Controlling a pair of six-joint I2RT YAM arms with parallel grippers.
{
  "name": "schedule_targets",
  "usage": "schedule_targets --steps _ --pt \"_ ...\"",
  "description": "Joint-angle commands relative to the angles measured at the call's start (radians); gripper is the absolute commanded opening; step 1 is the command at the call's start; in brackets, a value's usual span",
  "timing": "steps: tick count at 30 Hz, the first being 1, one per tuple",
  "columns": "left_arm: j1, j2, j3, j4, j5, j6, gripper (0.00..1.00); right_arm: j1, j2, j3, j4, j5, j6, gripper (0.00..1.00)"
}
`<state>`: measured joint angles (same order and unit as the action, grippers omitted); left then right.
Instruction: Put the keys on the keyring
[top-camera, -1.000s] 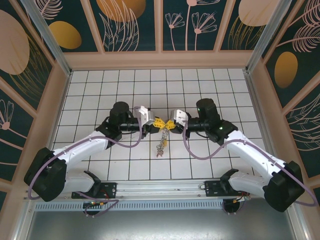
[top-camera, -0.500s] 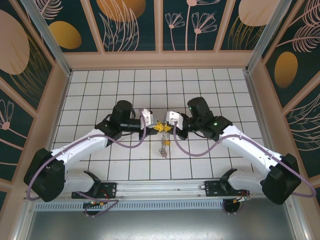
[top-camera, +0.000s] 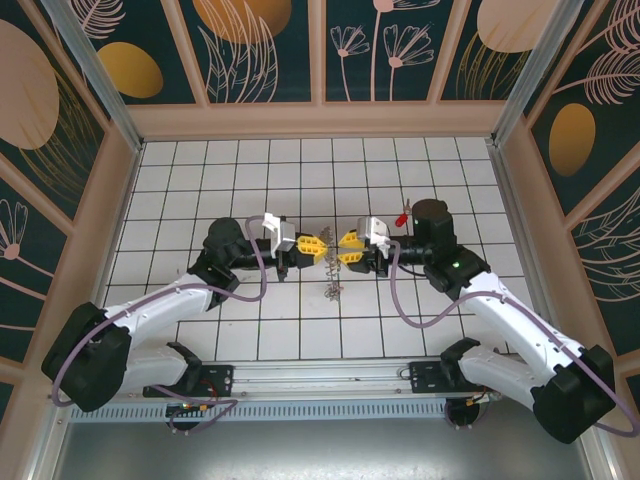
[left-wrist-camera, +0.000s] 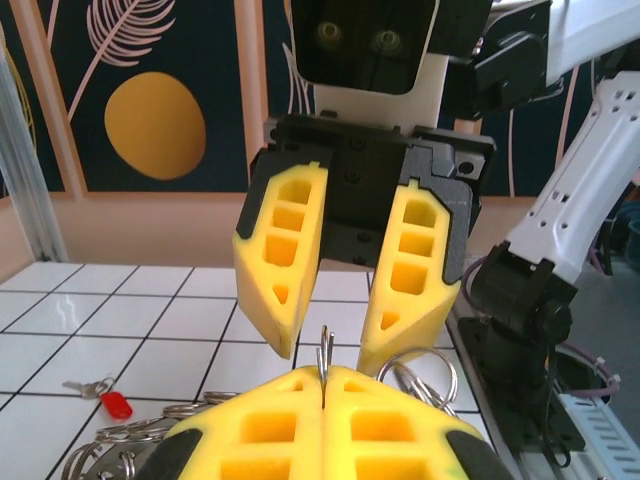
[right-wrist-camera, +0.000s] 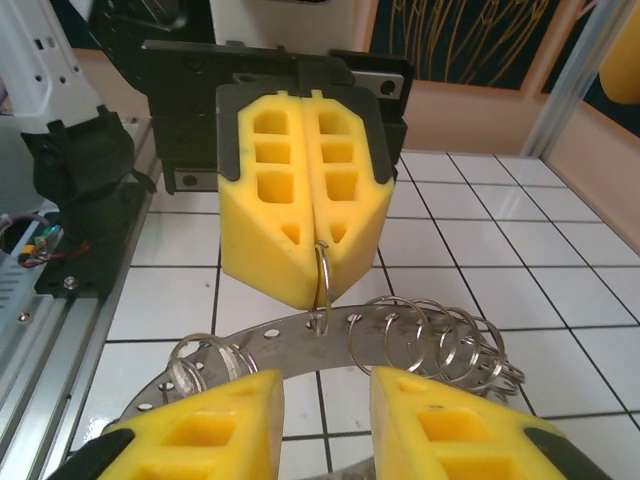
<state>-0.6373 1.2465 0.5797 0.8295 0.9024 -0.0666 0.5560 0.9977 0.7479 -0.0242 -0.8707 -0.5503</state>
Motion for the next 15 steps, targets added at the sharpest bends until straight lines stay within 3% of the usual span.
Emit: schedule_targets --steps 1,5,9,15 --pt "-0.005 0.011 0.019 0.123 0.046 -0.059 0.00 -0.003 0.008 -0.006 0.074 -0.076 0.027 0.29" --pt "-0.007 0.019 0.019 0.135 0.045 -0.062 0.00 -0.003 0.017 0.001 0.101 -0.092 0.038 0.27" --pt "-0.009 0.031 0.017 0.164 0.038 -0.074 0.00 -0.004 0.043 0.013 0.103 -0.120 0.040 0.14" --pt "-0.012 0.055 0.023 0.210 0.049 -0.096 0.00 -0.002 0.055 0.009 0.138 -0.114 0.060 0.20"
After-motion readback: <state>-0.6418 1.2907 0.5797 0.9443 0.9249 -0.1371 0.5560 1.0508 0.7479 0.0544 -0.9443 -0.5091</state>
